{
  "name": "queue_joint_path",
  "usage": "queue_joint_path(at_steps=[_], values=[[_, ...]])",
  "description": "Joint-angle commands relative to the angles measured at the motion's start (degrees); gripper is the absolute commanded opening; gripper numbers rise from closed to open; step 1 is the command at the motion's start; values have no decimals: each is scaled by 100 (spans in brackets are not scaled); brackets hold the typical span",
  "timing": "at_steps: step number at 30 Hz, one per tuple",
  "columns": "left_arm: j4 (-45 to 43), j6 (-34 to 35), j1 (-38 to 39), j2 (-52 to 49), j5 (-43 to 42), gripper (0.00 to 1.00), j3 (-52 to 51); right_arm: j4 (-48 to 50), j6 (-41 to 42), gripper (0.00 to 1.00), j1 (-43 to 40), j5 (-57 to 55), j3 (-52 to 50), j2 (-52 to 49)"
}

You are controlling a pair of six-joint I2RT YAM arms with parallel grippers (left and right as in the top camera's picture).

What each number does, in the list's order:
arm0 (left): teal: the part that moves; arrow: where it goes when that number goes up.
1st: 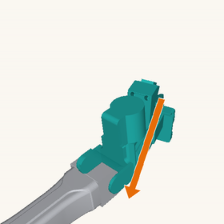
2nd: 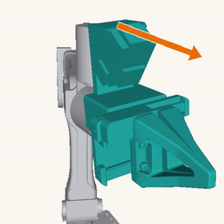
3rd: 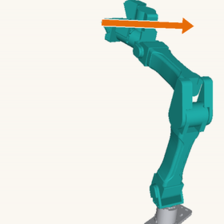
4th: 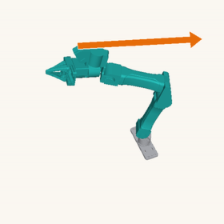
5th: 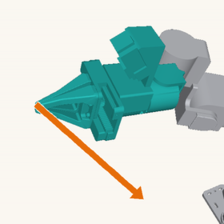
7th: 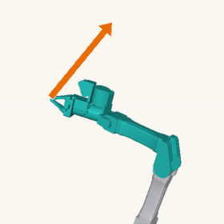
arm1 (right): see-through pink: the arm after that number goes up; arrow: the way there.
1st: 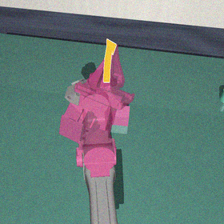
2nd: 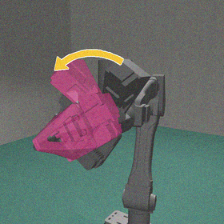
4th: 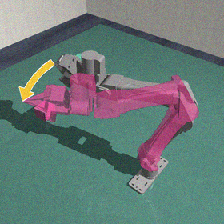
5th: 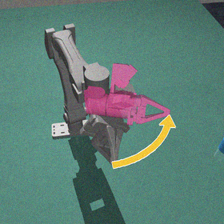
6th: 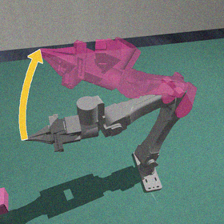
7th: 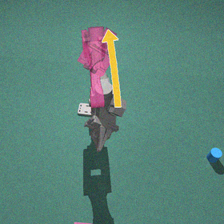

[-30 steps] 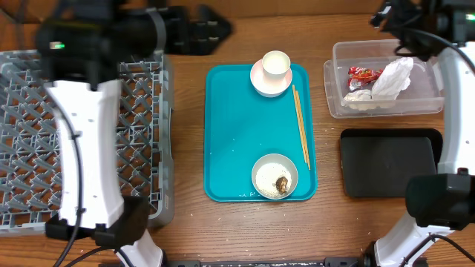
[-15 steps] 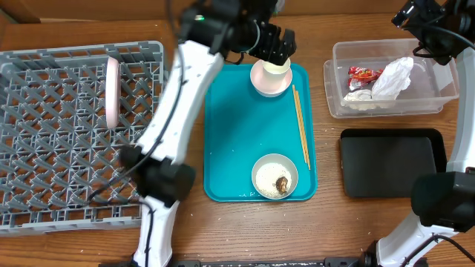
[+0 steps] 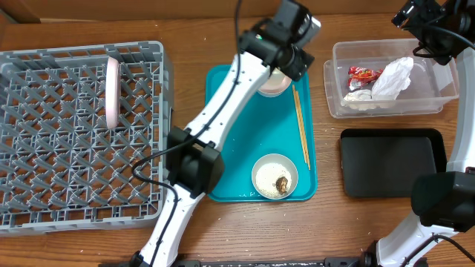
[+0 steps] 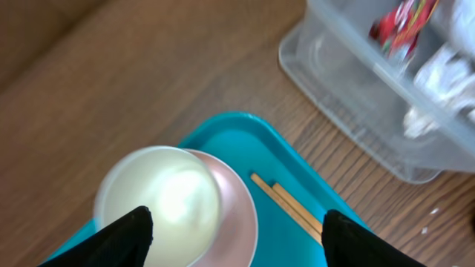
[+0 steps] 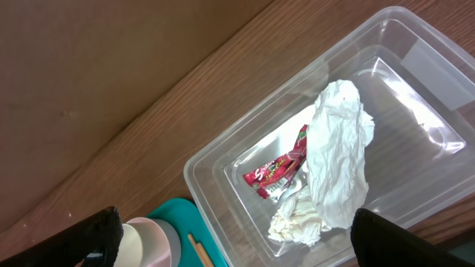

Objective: Sort waste into correct bins and load items into the dishwasher
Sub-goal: 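Reach the left gripper to the white cup and grasp its rim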

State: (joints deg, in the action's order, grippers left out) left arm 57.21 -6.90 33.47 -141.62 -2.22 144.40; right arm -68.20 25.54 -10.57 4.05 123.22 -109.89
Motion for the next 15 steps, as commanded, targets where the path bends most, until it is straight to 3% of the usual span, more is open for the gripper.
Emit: queue_joint_path(at_steps=[1,15], values=[[57,-122,55,-411,282,72,2,22,44,100,-11,-15,61,107],[92,-33,39,-717,282,43,-2,22,44,100,-11,-15,61,107]])
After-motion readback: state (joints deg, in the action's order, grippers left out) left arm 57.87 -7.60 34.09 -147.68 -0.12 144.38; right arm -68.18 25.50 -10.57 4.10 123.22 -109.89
